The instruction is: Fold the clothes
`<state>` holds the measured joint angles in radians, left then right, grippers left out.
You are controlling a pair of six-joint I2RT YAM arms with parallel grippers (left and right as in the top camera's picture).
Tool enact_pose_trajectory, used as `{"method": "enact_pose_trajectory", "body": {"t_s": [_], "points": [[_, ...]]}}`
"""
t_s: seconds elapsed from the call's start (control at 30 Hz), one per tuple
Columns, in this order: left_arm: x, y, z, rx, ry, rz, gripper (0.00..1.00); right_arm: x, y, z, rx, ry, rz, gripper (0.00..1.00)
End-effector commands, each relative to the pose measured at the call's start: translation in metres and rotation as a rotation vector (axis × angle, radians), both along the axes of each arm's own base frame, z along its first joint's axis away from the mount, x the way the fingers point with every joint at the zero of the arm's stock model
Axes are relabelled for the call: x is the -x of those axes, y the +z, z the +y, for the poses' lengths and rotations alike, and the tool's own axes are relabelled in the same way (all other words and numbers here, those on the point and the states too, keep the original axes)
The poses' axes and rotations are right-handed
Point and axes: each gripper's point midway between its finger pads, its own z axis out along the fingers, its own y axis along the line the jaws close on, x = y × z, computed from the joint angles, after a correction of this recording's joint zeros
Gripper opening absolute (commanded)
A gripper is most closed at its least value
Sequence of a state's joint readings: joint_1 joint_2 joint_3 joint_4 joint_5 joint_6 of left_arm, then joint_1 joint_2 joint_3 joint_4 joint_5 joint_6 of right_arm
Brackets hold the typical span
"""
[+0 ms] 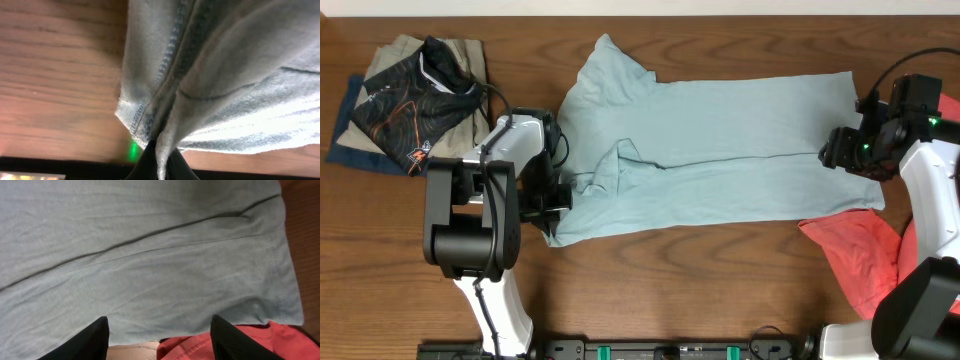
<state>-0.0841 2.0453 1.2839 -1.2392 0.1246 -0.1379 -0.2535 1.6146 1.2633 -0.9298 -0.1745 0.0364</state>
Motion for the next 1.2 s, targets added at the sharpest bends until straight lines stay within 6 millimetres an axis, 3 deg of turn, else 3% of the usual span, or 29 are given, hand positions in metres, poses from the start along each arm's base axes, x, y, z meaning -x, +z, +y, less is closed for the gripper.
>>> {"method": "enact_pose_trajectory", "body": {"t_s": [0.0, 0.1, 0.17, 0.23, 0.27, 0.3, 0.37, 0.43, 0.47, 0.6, 0.83, 1.1, 1.17], "points": [[0.002, 0.008, 0.006, -0.030, -0.010, -0.015, 0.06, -0.002, 0.005, -0.002, 0.029, 0.014, -0.010, 0.64], [-0.005, 0.014, 0.005, -0.025, -0.009, -0.067, 0.06, -0.002, 0.005, -0.002, 0.029, 0.014, -0.011, 0.64], [-0.016, 0.021, 0.004, -0.020, -0.008, -0.130, 0.14, -0.002, 0.005, -0.002, 0.029, 0.014, -0.012, 0.64], [-0.033, 0.033, 0.002, -0.011, -0.005, -0.224, 0.50, -0.002, 0.005, -0.003, 0.029, 0.013, -0.013, 0.65], [-0.044, 0.041, 0.000, 0.000, -0.003, -0.281, 0.49, -0.002, 0.005, -0.002, 0.029, 0.014, -0.013, 0.65], [-0.054, 0.049, -0.002, 0.014, 0.001, -0.334, 0.56, -0.002, 0.005, -0.002, 0.029, 0.014, -0.013, 0.65], [-0.083, 0.064, -0.010, 0.053, 0.008, -0.470, 0.89, -0.002, 0.005, -0.002, 0.029, 0.014, -0.013, 0.65], [-0.114, 0.077, -0.020, 0.121, -0.037, -0.607, 0.92, -0.002, 0.005, -0.002, 0.029, 0.014, -0.013, 0.65], [-0.127, 0.082, -0.025, 0.153, -0.053, -0.661, 0.99, -0.002, 0.005, -0.002, 0.028, 0.014, -0.013, 0.65], [-0.174, 0.092, -0.035, 0.198, -0.064, -0.846, 0.98, -0.002, 0.005, -0.002, 0.028, 0.014, -0.012, 0.65], [-0.247, 0.090, -0.041, 0.210, -0.132, -1.103, 0.98, -0.002, 0.005, -0.002, 0.028, 0.014, -0.012, 0.66], [-0.287, 0.046, -0.044, 0.211, -0.158, -1.184, 1.00, -0.001, 0.005, -0.002, 0.026, 0.014, -0.005, 0.66], [-0.295, 0.038, -0.044, 0.211, -0.159, -1.203, 0.92, -0.001, 0.005, -0.002, 0.026, 0.013, -0.006, 0.66]]}}
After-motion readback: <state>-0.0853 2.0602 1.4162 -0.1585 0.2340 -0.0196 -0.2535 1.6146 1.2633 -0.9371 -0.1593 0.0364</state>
